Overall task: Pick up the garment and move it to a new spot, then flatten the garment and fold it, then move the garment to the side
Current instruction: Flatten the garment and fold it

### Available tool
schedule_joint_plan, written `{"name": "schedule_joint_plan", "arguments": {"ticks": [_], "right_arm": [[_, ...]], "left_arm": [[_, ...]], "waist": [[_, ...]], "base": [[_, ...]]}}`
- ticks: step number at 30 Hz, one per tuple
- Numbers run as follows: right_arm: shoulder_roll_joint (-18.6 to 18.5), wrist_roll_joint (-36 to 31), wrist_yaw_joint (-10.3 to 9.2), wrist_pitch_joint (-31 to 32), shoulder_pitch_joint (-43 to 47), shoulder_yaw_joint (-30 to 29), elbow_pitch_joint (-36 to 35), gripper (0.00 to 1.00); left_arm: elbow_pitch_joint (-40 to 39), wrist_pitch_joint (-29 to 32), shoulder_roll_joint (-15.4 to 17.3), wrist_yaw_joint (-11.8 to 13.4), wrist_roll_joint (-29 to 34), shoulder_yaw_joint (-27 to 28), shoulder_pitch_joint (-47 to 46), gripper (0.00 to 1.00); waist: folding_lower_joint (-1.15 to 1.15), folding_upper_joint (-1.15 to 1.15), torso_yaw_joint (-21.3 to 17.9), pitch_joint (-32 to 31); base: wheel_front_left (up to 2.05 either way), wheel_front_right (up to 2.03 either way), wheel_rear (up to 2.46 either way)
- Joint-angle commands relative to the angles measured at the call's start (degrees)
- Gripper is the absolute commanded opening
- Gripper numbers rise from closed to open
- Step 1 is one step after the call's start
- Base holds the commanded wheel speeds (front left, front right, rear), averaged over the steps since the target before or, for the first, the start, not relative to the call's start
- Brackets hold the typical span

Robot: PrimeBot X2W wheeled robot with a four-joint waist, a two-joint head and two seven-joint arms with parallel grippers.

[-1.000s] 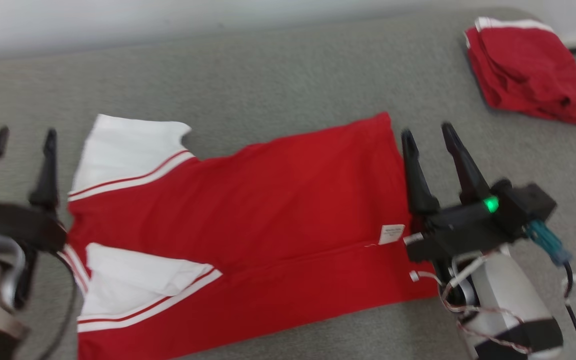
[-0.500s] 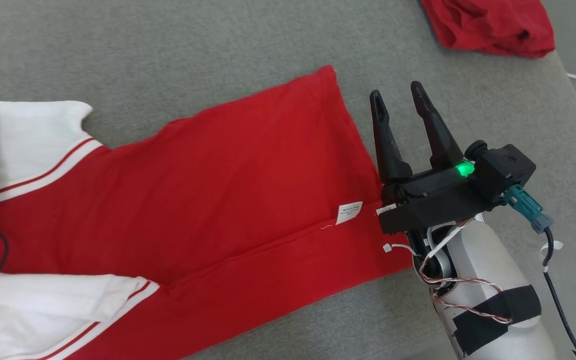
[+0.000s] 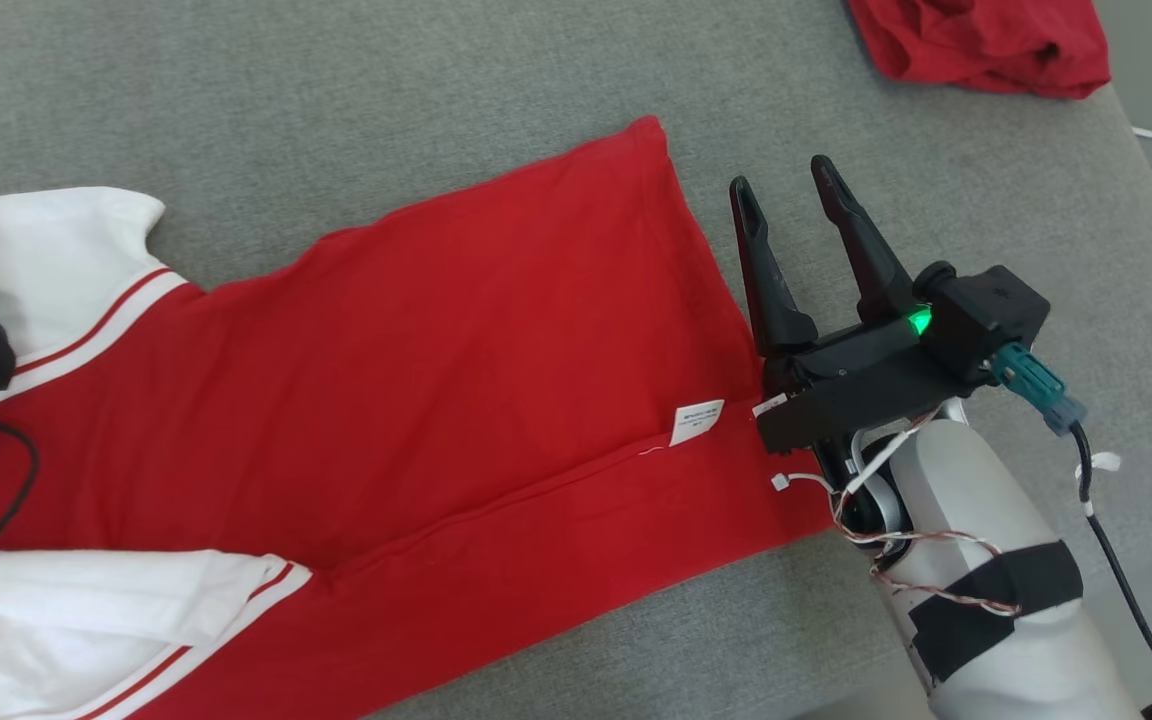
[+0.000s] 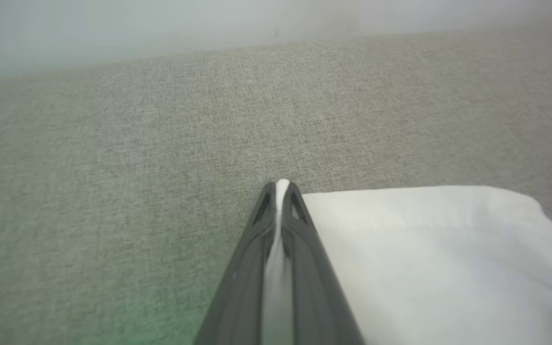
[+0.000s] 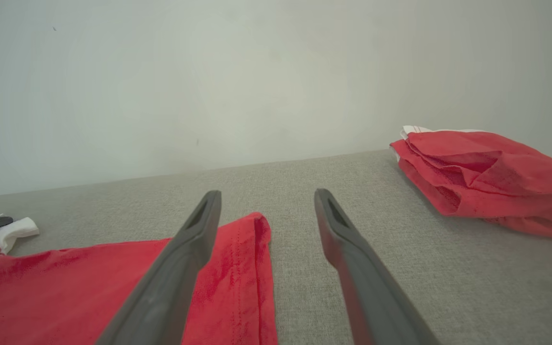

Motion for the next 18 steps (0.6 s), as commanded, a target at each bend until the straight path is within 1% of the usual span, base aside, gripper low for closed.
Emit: {"name": "schedule_joint_plan", "arguments": {"ticks": [1,4,7,11,14,18], "right_arm": [[-0.5,-0.2,-0.16,0.0,-0.9,0.4,1.2,1.0],[-1.9,0.9,-0.16,0.0,-3.4,2.0,6.5,1.0],[-3.1,3.0,-0.16,0.7,-7.3,5.0,13.8,1.0],[-4.0,7.3,-0.16,5.4,-12.8,7.7,21.0,1.0],[-4.7,10.3,-0.16,8.9,-16.6,9.0,25.0,1.0],[-4.8,13.7,-0.16,12.6,-20.3,10.6,29.1,1.0]], "left_arm": [[0.0,-0.6,-0.3,0.1,-0.3,-0.8,0.2,0.0],[-1.4,-3.4,-0.7,0.1,-0.9,-1.8,-0.4,0.0],[-3.0,-6.2,-1.1,0.1,-1.3,-3.0,-0.5,0.0],[-5.3,-9.4,-1.7,0.1,-1.5,-4.4,0.0,0.0],[-6.9,-11.0,-2.2,0.1,-1.4,-5.5,0.4,0.0],[-8.2,-12.1,-3.0,0.1,-0.9,-7.0,0.4,0.0]], "waist": [[0.0,-0.01,0.9,-0.8],[0.0,-0.01,2.4,-1.8],[0.0,-0.01,3.7,-2.8],[0.0,-0.01,5.3,-3.3],[0.0,-0.01,6.6,-3.3],[0.0,-0.01,7.9,-3.1]], "base": [[0.0,0.0,0.0],[0.0,0.0,0.0],[0.0,0.0,0.0],[0.0,0.0,0.0],[0.0,0.0,0.0],[0.0,0.0,0.0]]}}
